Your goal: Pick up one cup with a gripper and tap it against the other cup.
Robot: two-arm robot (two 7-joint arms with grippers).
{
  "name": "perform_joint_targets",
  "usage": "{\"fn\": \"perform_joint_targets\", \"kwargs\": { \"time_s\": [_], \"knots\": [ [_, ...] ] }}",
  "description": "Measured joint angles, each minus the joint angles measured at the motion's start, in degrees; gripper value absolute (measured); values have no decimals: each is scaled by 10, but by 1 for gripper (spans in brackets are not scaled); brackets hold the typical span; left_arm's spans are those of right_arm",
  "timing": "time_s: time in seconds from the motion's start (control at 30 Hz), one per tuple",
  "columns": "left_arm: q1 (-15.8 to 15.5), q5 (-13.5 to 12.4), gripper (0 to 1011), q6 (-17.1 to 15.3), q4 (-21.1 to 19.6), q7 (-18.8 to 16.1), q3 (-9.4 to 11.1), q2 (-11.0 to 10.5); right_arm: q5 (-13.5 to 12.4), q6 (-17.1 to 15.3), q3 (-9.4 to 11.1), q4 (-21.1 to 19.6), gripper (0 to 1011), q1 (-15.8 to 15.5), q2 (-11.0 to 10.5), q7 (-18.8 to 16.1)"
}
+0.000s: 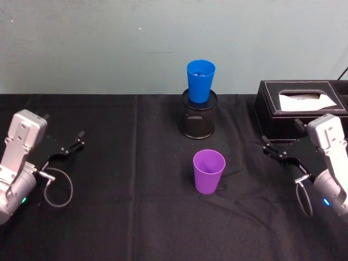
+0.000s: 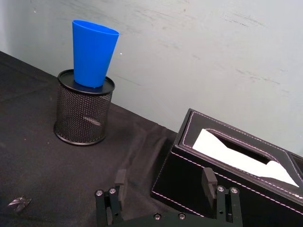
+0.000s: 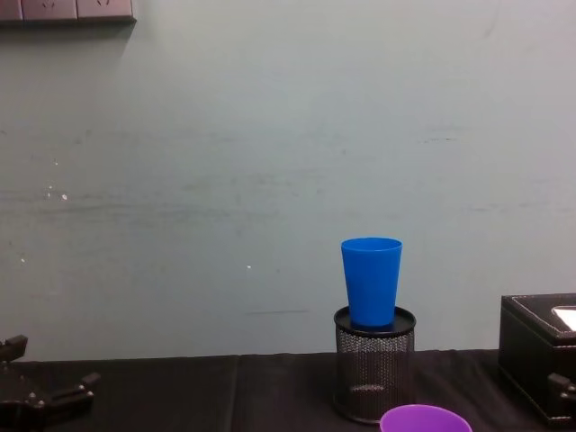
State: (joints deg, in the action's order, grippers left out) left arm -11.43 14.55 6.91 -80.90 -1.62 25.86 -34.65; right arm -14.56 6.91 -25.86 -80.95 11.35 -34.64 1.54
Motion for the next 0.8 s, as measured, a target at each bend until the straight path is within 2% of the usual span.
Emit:
{"fn": "perform_joint_targets", "kwargs": {
  "time_s": [0.8],
  "knots": [
    [0,0,1000,0,0,0,0,0,0,0,0,0,1000,1,0,1]
  ]
}}
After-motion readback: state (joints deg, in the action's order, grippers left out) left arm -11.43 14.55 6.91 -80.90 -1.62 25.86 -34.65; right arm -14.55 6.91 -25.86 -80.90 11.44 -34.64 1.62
